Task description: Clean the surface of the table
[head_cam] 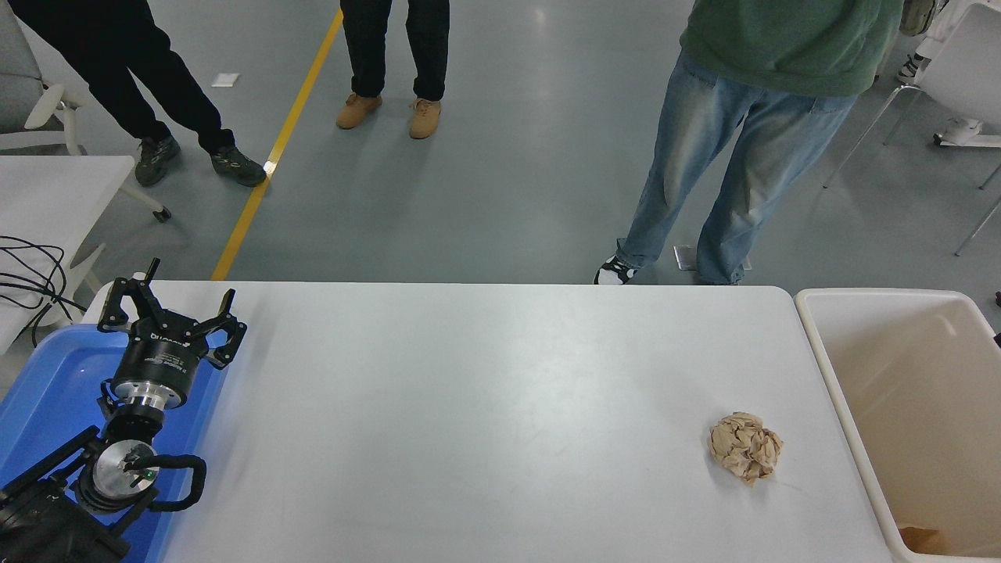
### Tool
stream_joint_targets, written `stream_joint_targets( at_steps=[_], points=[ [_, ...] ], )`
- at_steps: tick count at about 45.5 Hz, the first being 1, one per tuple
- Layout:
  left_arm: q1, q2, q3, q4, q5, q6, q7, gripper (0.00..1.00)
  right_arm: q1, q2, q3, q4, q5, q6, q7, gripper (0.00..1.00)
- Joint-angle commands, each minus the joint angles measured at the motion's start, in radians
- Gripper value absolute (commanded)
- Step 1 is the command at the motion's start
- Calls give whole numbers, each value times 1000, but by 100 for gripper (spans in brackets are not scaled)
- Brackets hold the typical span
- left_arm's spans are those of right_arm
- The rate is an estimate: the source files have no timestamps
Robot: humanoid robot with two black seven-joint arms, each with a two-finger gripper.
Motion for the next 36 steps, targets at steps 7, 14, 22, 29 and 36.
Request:
stream_joint_targets(
  at_steps=[7, 14, 22, 29, 36],
  points=[
    [0, 0, 0, 0, 1, 0, 0, 99, 83, -60, 139, 1, 112, 254, -2, 99],
    [0, 0, 0, 0, 0, 0, 0, 99, 106, -62, 176, 3, 114, 271, -56, 99],
    [0, 0, 0, 0, 0, 0, 0, 99, 112, -62, 265, 6, 114, 282, -79, 99],
    [0, 0, -2, 0, 1, 0, 0, 99, 92, -126, 432, 122, 116, 303, -73, 99],
    [0, 0, -2, 0, 1, 0, 0, 99, 68, -146, 601, 176, 116, 303, -70, 99]
  ],
)
